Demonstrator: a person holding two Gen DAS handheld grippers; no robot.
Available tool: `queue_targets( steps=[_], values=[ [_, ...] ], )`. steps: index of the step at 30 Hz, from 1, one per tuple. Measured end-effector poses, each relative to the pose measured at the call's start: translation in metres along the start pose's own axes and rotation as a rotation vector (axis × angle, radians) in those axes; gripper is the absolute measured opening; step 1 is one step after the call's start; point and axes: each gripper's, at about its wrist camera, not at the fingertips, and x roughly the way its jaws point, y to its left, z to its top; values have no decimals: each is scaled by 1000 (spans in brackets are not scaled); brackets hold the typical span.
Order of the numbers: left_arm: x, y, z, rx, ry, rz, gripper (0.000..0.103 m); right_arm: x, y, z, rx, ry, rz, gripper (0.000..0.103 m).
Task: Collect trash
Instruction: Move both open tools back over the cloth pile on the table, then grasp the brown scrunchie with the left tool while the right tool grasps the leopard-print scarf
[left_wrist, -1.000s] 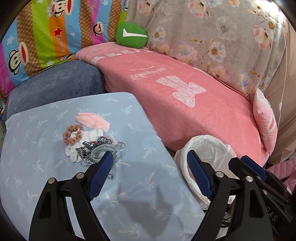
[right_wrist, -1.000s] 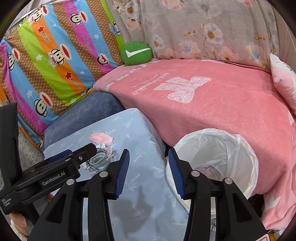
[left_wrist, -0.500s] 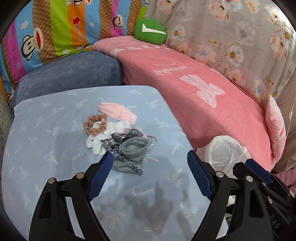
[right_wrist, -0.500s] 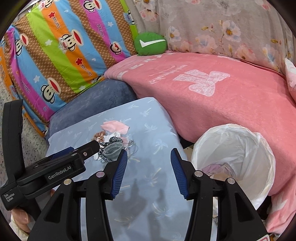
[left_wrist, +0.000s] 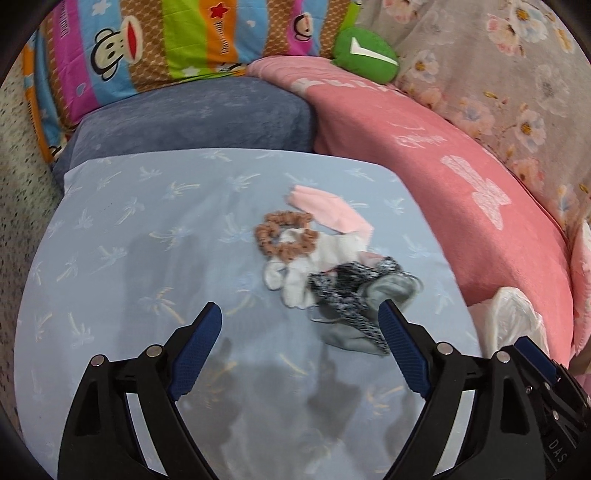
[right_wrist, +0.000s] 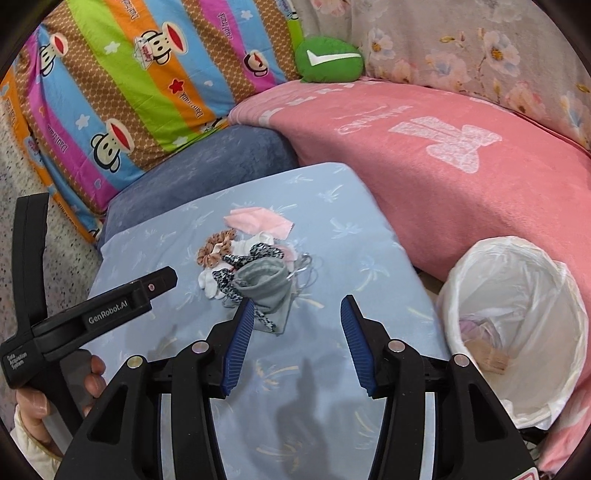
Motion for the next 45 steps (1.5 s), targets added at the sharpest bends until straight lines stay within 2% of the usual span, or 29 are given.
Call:
queue_targets(
  steps=[7,16,21,25,30,31,32,33,34,36,39,45],
  values=[
    [25,28,14,-38,30,44,83,36,16,5,-10,43,24,49],
    [69,41,42,-82,81,31,82,73,23,25,2,61,31,49],
    [95,43,55,-85,110,26,67,92,28,39,4,65,39,49],
    [109,42,58,-81,133,13,59,110,35,47,-7,72,52,49],
    [122,37,53,-65,178,-15,28,137,39,49,-4,110,58,48],
    [120,37,52,-59,167,-7,25,141,39,47,-6,117,56,47],
    [120,37,51,-53,171,-13,17,144,39,46,-8,125,57,43],
    [119,38,50,-52,176,-21,12,147,39,44,-11,134,57,36],
    [118,38,48,-53,180,-26,11,149,39,42,-18,141,52,32],
    [114,39,45,-47,178,-30,10,150,39,38,-33,151,46,16],
    [108,39,41,-43,172,-35,9,145,37,31,-37,160,49,5],
    [89,32,37,-41,148,-49,9,120,37,25,-44,126,51,3]
  ],
)
